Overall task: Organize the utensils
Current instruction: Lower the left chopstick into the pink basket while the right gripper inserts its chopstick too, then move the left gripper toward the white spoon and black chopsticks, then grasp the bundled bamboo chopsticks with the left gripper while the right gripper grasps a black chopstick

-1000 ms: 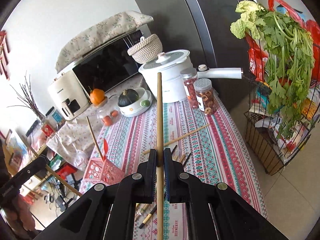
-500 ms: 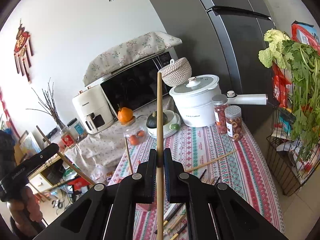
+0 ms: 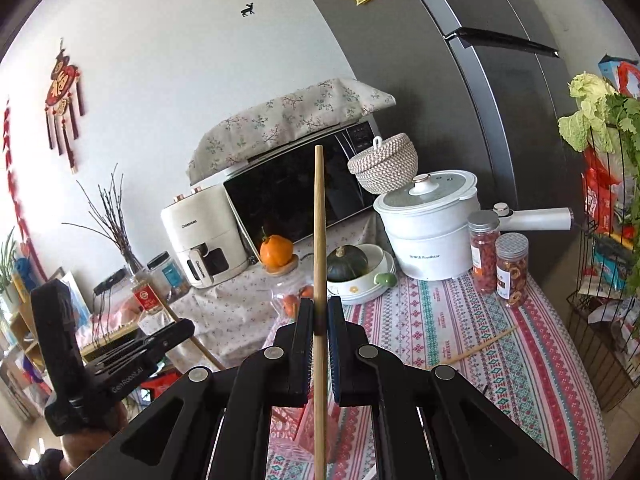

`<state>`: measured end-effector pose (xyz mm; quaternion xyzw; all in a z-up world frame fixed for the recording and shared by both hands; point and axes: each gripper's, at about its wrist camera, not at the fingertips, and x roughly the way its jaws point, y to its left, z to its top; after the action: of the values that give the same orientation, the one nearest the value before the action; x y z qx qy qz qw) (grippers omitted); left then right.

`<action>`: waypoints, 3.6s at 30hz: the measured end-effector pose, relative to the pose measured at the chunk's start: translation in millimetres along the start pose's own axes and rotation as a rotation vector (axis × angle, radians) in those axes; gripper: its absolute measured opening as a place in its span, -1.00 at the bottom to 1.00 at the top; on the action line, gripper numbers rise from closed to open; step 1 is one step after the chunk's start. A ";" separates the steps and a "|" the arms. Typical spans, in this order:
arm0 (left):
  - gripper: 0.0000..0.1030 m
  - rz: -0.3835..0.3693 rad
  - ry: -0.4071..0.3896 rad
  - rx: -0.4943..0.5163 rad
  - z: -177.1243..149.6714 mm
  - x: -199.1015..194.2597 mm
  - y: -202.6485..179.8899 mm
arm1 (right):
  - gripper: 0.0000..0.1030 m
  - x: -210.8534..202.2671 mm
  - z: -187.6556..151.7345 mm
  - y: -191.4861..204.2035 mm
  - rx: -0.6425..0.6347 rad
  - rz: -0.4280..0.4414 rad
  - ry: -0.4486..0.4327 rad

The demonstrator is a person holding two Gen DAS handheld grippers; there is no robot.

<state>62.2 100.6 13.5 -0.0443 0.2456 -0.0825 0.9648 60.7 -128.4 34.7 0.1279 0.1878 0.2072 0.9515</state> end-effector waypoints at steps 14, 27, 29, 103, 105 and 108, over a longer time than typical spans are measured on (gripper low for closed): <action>-0.16 0.009 0.107 -0.144 -0.4 1.5 34.2 | -0.86 40.7 -16.5 48.0 -0.041 -0.055 -0.096; 0.19 0.116 0.267 -0.216 -21.7 5.6 63.9 | -0.86 77.9 -59.1 63.0 -0.053 -0.163 -0.125; 0.26 0.115 0.265 -0.219 -20.7 5.6 64.6 | -0.85 78.8 -63.9 60.1 -0.047 -0.158 -0.108; -0.77 -0.036 0.793 0.163 -88.2 233.0 -184.1 | 0.83 10.2 -47.1 -241.4 0.226 -0.415 0.679; -0.77 -0.023 0.791 0.188 -88.6 235.2 -191.0 | 0.83 12.0 -46.7 -239.5 0.222 -0.412 0.681; -0.78 -0.009 0.780 0.239 -90.0 234.0 -201.4 | 0.83 13.6 -47.6 -234.5 0.193 -0.421 0.686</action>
<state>193.8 -143.6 -149.1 0.1019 0.5818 -0.1252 0.7971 133.9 -321.2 -87.4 0.0988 0.5348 0.0200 0.8389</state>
